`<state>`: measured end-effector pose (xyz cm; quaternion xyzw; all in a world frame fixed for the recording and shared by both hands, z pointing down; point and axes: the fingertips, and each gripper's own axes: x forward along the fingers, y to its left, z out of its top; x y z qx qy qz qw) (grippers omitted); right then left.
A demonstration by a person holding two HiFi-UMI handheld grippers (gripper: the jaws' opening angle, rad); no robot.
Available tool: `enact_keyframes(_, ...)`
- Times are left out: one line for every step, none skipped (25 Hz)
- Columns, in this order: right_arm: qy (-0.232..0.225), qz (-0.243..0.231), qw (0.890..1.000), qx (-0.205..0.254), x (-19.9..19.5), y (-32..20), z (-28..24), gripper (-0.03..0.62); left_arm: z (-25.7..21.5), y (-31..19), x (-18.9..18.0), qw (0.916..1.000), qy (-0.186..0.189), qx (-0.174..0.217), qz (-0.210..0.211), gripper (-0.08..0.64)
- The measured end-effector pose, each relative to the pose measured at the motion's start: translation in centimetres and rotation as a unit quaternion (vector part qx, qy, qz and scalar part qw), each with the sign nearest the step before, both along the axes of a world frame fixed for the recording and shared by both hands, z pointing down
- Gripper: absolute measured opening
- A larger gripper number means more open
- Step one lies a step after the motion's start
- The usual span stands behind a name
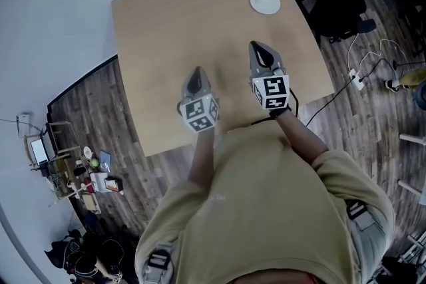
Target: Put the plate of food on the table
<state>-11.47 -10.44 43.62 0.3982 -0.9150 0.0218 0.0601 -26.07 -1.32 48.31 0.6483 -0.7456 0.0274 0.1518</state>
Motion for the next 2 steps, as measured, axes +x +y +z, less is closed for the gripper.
enact_keyframes(0.003, -0.006, 1.000, -0.002, -0.13, -0.10, 0.17, 0.005, 0.09, -0.12, 0.02, 1.0000, 0.002, 0.000, -0.001, 0.003)
enact_keyframes(0.007, -0.012, 1.000, -0.004, -0.28, -0.20, 0.36, 0.006, 0.17, -0.25, 0.02, 1.0000, 0.005, 0.000, -0.003, 0.004)
